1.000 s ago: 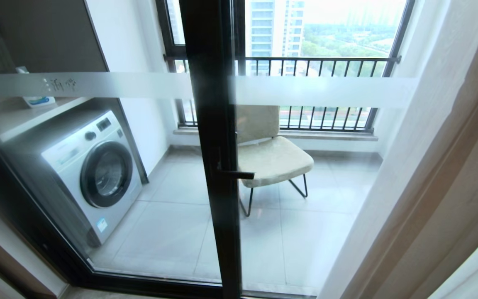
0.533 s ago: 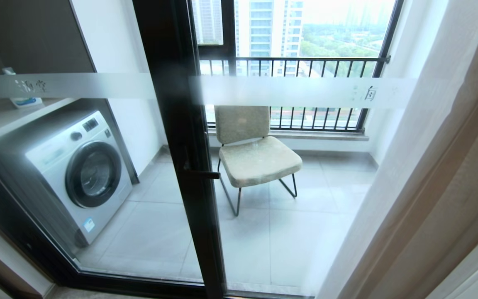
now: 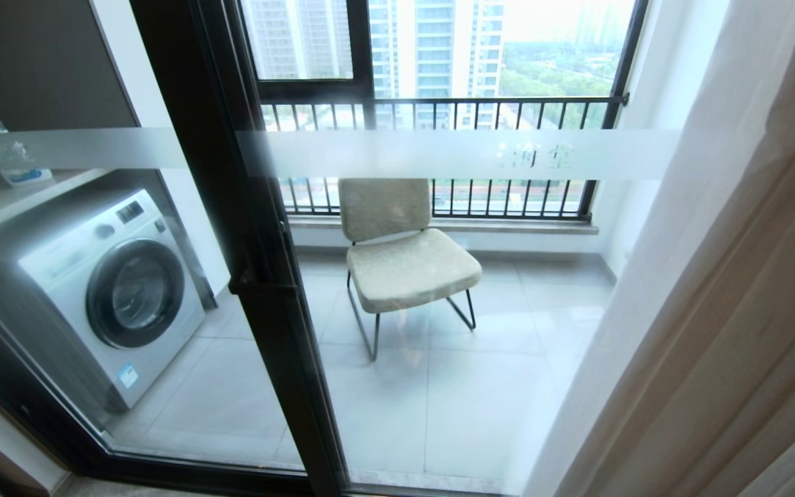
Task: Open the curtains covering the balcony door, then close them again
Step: Pull the inner curtains open on both sides
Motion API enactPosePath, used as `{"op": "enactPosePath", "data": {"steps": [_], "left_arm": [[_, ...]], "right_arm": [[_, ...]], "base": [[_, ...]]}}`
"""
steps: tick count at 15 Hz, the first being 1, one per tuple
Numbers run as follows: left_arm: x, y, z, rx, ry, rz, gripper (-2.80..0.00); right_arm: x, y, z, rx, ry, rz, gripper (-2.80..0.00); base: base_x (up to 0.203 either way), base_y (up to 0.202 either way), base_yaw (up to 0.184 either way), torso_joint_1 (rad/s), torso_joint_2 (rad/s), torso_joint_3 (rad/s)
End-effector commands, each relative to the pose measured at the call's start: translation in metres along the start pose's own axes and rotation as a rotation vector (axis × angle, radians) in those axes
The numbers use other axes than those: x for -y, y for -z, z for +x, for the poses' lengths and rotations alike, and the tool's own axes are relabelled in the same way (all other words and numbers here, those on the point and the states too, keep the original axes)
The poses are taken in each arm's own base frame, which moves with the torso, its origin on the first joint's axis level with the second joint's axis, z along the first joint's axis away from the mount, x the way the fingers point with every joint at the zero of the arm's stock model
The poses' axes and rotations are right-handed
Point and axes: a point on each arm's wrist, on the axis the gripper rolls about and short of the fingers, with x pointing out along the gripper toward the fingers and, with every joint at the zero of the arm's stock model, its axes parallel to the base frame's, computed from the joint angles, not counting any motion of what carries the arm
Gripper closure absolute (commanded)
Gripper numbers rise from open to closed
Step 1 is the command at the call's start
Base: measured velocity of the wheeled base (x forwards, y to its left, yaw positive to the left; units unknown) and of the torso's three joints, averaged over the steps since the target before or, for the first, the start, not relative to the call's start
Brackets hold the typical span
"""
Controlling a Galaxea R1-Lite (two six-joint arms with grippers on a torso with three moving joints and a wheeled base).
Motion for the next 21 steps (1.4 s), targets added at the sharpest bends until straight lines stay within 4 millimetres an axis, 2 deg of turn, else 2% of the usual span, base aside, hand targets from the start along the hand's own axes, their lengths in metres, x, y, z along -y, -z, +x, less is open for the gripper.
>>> {"op": "enactPosePath", "data": {"steps": [1,17,21], "left_arm": [[-0.0001,0.0006,0.0001,-0.003,0.000,-0.001,0.00],[-0.0001,0.0007,0.0001,-0.005,0.000,0.001,0.00],[-0.0001,0.0008,0.0001,-0.005,-0.001,0.001,0.00]], "right_arm": [[-0.0003,0.0011,0.0007,-0.004,0.000,0.000,0.00],[0.0000,-0.0006,-0.0028,0.002,-0.001,0.000,0.00],[0.0001,-0.0025,-0.0036,0.011,0.000,0.001,0.00]], "base": [[0.000,-0.206,-0.002,-0.012,0.00,0.002],[0.000,-0.191,0.001,0.002,0.00,0.002],[0.000,-0.054,-0.002,0.002,0.00,0.001]]}}
